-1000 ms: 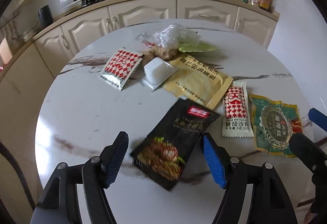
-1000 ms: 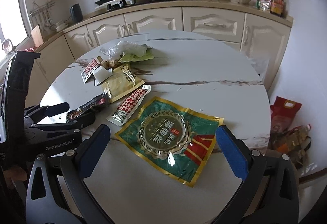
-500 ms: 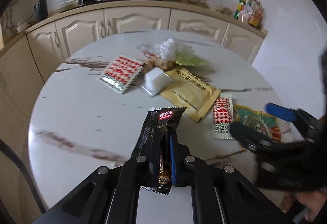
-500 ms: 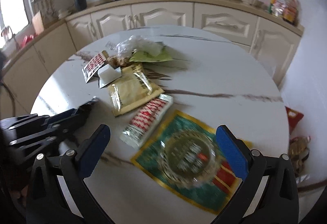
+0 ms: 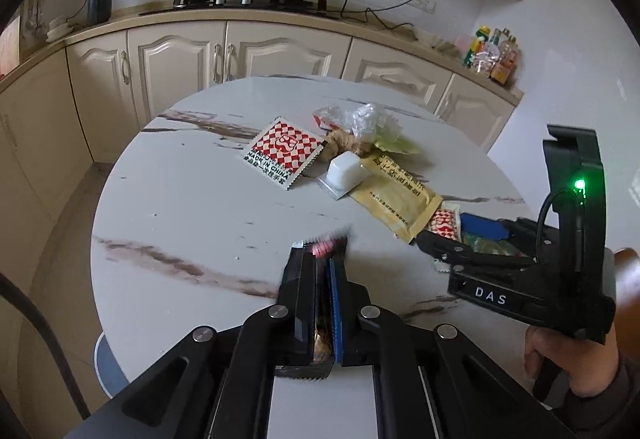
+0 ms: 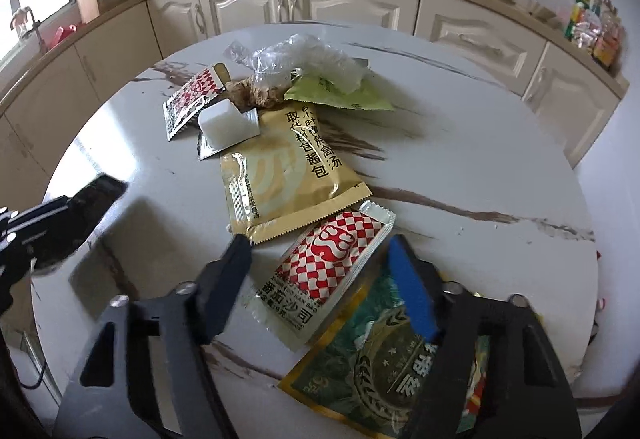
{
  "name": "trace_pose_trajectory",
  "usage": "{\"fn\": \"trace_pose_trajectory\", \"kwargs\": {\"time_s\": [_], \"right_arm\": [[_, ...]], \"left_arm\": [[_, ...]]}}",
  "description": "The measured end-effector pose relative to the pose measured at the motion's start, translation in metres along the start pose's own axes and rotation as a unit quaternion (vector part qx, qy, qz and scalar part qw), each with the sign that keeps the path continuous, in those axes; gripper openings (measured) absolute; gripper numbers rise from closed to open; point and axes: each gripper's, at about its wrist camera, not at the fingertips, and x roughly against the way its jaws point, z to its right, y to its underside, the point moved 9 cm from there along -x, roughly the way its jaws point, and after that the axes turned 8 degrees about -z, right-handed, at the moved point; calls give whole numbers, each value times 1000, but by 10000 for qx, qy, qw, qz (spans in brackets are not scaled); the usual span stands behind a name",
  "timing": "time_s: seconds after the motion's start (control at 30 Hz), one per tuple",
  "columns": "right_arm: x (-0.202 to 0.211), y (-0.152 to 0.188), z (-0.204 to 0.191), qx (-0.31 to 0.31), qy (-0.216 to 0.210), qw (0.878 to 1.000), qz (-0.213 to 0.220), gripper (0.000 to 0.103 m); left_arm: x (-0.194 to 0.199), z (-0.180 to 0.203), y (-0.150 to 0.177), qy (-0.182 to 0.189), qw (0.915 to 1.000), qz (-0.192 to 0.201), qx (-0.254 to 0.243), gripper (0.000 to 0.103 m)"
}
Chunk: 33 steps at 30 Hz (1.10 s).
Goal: Collect trash
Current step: 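Grasp the black snack packet with the left tool while the right tool grasps the red-white sauce stick, then carry both packets over the blue bin and open both tools to drop them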
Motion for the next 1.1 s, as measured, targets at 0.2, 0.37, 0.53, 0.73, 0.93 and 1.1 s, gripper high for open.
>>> {"fn": "trace_pose_trajectory", "kwargs": {"time_s": [0.2,0.37,0.53,0.73,0.93,1.1], "right_arm": [[6,3,6,50,-82,10000,-8,24],[11,6,-1,55,-298,9995,73,13],[24,12,-1,-51,-384,9990,205,11],[56,14,2,-238,-521,9969,544,11],[65,15,-11,-168,-718,9953,629,11],[60,21,-19,-131,-861,9945,591,11]], "left_arm": [[11,-2,1,124,9999,77,5,3],[4,-7,12,29,9999,-159,-52,5],[-4,-12,15,-129,9992,-328,-192,18],[-11,-8,11,-85,9984,-439,-344,36],[-7,-2,9,-73,9975,-425,-555,42],[-7,5,11,-93,9964,-392,-742,50]]}}
